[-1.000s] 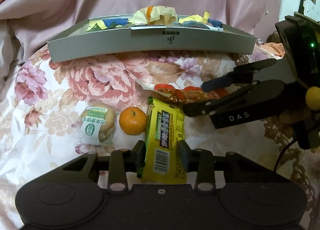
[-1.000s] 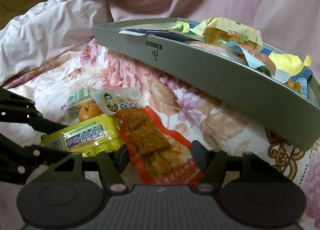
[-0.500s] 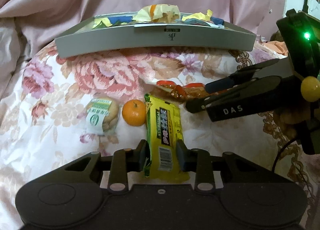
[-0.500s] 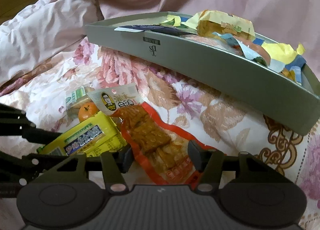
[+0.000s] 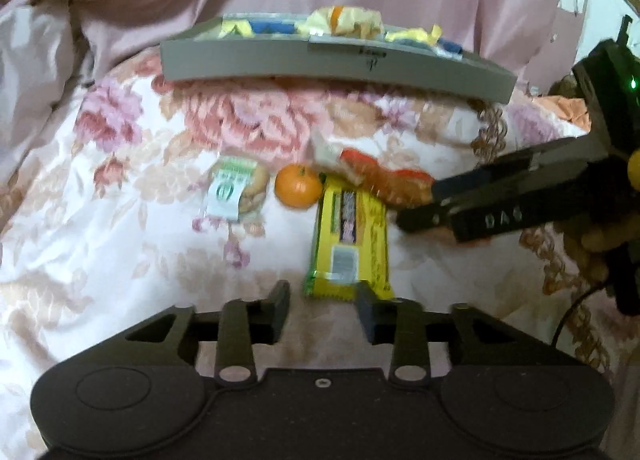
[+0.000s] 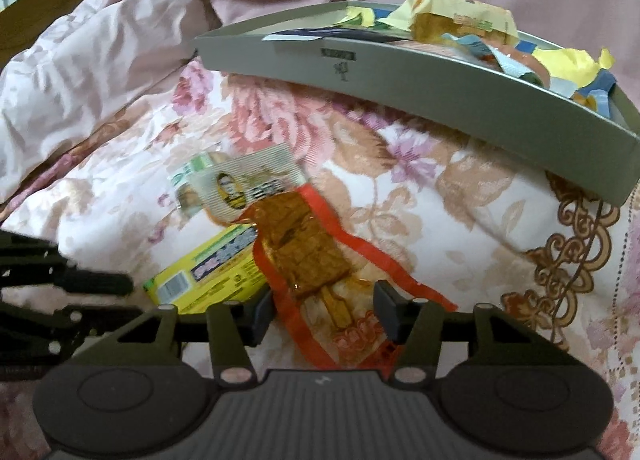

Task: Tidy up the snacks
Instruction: 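Close the left gripper on the yellow packet while the right gripper grasps the red-orange pack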

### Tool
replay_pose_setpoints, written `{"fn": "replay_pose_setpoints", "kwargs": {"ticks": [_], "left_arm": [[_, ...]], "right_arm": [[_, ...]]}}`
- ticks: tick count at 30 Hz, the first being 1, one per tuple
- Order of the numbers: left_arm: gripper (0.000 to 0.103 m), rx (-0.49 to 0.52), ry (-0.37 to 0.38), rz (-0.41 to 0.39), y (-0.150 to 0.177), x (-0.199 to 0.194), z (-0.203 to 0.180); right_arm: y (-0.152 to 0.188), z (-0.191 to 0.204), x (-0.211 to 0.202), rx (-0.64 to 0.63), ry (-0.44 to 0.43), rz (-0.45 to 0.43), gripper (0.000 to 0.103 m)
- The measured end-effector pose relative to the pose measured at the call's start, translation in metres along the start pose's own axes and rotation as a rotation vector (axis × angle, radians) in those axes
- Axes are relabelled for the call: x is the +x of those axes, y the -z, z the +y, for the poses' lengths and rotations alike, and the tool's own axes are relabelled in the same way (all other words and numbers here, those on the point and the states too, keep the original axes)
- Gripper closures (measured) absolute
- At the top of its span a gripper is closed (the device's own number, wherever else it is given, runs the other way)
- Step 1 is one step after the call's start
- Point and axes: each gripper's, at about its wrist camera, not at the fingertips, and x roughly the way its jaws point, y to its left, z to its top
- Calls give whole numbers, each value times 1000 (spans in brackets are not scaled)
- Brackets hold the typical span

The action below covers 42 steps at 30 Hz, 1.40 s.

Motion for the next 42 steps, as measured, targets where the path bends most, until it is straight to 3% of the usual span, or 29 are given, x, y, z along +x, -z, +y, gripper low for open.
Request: {"fn": "replay_pose_setpoints", "kwargs": {"ticks": [2, 5, 10, 15, 18, 22, 33, 38, 42], "left_arm": [[46, 37, -3, -25, -5, 0, -6], [37, 115, -8, -20, -11, 9, -18], [37, 216, -1, 25, -14, 30, -33], [36, 263, -12, 39, -16, 45, -39], [38, 249, -22, 39, -22, 53, -37], [52, 227, -34, 44, -27, 60, -36], [53, 203, -55, 87, -13, 36, -26], [53, 101, -54, 100, 3, 16, -12], [53, 83, -60, 99, 6, 14, -10]], "right_arm": [[-1, 0, -2, -10, -3, -19, 31], [-2, 3, -1, -58, 15, -39, 19], [-6, 4, 5, -167, 44, -61, 17], [-11, -7, 10, -147, 4, -83, 14], [-13, -11, 16, -122, -26, -75, 14], [-14, -18, 20, -86, -56, -80, 13], [-12, -19, 20, -57, -60, -76, 17], [-9, -6, 17, -110, -87, -20, 17], [-6, 6, 11, -152, -113, -20, 16]]}}
